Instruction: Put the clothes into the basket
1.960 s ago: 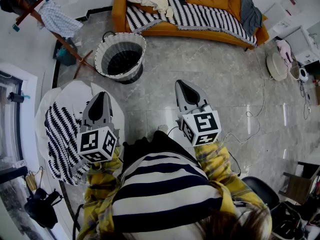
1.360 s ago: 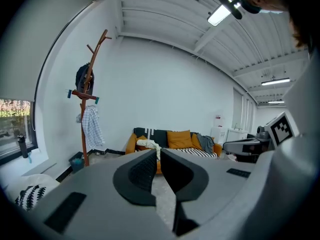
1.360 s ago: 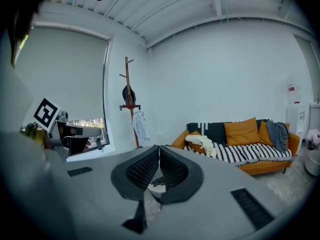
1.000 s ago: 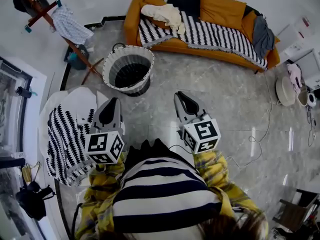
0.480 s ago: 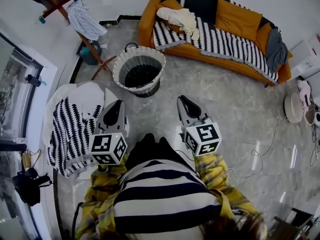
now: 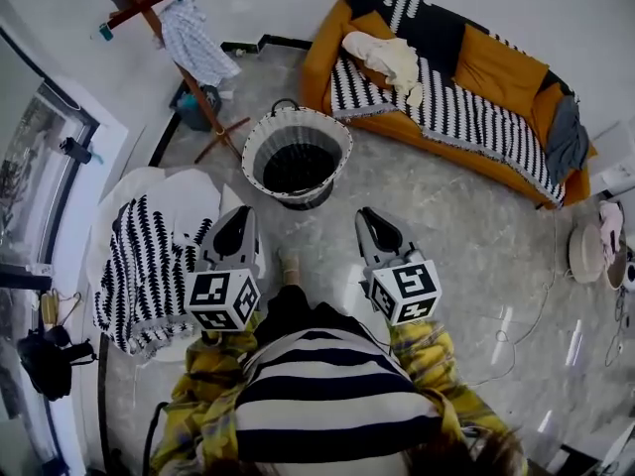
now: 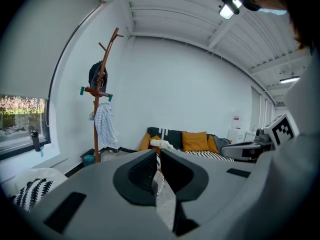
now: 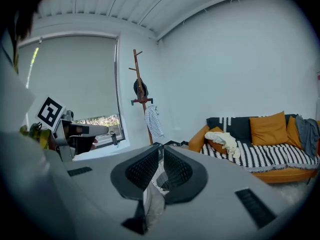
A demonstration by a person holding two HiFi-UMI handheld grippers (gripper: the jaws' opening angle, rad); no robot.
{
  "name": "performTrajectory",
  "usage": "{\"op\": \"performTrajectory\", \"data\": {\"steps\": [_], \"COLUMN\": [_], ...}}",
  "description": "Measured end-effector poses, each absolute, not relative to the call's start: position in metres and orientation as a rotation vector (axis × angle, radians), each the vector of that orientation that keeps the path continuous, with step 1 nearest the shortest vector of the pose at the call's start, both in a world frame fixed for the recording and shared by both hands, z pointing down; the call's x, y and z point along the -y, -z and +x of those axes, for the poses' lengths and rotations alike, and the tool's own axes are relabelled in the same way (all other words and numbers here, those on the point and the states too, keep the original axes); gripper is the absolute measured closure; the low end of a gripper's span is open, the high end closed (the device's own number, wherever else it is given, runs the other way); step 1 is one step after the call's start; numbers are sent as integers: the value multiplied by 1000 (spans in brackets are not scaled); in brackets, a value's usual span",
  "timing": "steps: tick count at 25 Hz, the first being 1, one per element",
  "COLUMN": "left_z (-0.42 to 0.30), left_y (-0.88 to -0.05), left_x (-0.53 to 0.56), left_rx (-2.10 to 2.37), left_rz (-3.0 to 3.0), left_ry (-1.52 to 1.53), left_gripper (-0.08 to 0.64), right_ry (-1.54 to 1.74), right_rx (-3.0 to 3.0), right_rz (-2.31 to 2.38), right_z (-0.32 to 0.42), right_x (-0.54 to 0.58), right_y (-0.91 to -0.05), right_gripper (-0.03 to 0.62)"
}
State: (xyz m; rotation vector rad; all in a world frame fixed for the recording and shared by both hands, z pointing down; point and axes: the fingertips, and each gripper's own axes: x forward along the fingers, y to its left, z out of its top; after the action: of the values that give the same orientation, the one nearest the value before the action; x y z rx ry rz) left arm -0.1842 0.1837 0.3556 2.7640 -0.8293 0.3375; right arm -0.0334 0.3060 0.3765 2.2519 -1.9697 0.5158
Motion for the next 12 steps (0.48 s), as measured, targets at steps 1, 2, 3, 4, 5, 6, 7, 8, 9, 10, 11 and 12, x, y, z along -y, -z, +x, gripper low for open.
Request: {"op": "performTrajectory", "data": {"steps": [1, 2, 3, 4, 5, 6, 7, 8, 9, 10, 11, 12], "left_z": [-181, -178, -175, -173, -170, -168, -166, -165, -164, -163, -164, -165], "left_y": [-356, -357, -357, -358, -358, -359, -359, -358, -358, -358, -357, -356], "left_x": [-174, -165, -156, -147, -137, -127, -116, -104, -93, -82, -71, -59], "left_rx": [831, 832, 832, 832, 833, 834, 836, 840, 844, 850, 858, 868], "left_rz": [2760, 2755, 2750, 2744, 2739, 2734, 2729, 2726, 2723, 2720, 2718, 2716], "left_ry": [-331, -328, -327, -327, -328, -330, -331, -331, -331, -331, -329, -326], "left_gripper": [525, 525, 525, 525, 525, 525, 525, 525, 525, 525, 525, 525], "right_ry": [-514, -513, -512, -511, -509, -506, -502, -498, -495, -492, -489, -485], "right_rx": [1978, 1987, 1998, 2010, 2023, 2035, 2045, 2056, 2066, 2077, 2089, 2103], "right_rz": [2240, 2227, 2212, 2196, 2179, 2162, 2147, 2132, 2119, 2105, 2092, 2079], "right_z": [-32, -31, -30, -29, -28, -27, -26, -26, -25, -26, -26, -27], "right_x": [-296, -285, -274, -263, -250, -237, -223, -208, -195, -181, -168, -154], "right_y": [-376, -376, -376, -376, -375, -374, -373, -372, -371, -370, -369, -368], "right_gripper": [563, 563, 563, 563, 563, 563, 563, 563, 563, 563, 563, 563]}}
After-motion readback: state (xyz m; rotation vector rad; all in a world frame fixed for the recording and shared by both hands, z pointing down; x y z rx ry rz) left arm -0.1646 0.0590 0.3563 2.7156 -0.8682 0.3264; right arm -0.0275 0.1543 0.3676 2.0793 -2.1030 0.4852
